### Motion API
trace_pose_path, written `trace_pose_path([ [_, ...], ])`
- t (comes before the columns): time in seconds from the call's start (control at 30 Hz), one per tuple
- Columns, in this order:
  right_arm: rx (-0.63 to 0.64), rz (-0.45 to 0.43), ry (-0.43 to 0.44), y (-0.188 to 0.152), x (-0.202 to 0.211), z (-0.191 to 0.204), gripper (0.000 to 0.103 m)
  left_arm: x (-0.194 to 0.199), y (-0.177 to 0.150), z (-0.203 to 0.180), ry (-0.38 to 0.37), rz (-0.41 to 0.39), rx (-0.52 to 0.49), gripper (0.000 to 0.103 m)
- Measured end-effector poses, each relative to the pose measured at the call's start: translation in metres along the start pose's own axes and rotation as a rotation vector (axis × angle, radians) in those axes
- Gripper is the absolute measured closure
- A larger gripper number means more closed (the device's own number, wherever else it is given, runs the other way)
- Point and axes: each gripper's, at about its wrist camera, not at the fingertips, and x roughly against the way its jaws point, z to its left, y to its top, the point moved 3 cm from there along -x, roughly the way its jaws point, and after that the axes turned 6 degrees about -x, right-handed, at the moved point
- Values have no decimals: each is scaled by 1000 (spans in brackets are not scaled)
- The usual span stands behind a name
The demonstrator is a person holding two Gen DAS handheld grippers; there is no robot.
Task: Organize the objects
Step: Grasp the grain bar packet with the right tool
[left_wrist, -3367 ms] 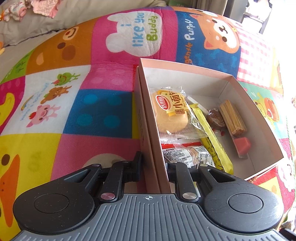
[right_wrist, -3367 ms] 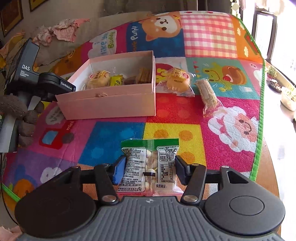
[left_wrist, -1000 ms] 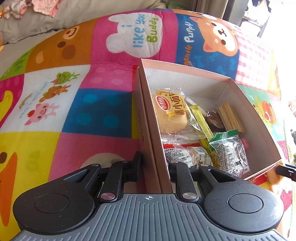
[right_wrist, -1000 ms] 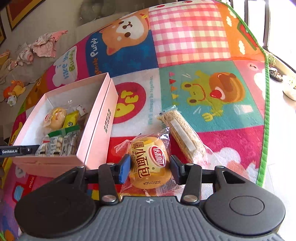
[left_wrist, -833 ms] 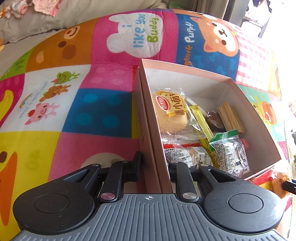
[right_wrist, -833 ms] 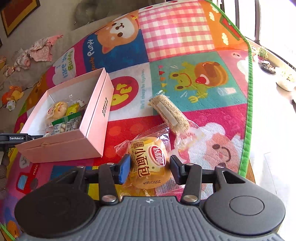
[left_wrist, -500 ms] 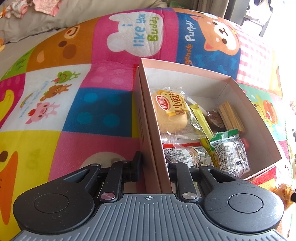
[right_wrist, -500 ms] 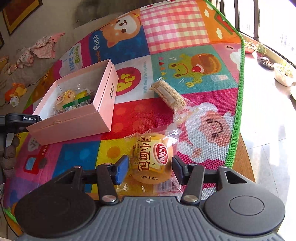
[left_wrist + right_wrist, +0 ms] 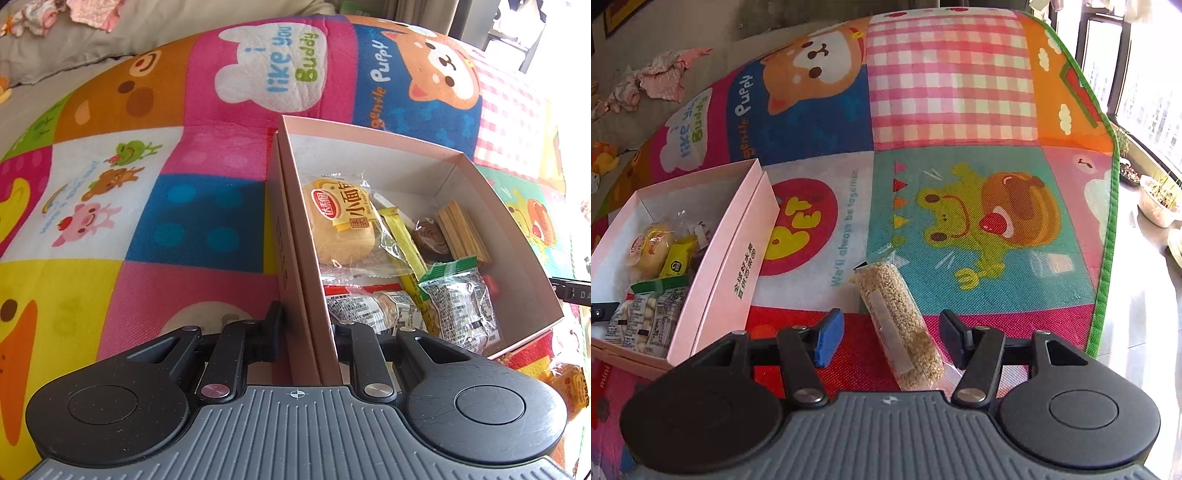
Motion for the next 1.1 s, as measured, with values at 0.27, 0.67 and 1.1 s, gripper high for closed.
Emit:
trace_pose_path([
  [0.27, -37, 13, -52, -28, 24, -26, 73, 0, 0, 1, -6, 0, -3, 82],
  [0.67, -161, 38, -18, -117, 104, -33, 73, 0, 0, 1, -5, 0, 0, 82],
  [1.1, -71, -21, -89, -123, 100, -12, 70, 0, 1, 0, -4, 5, -14, 82],
])
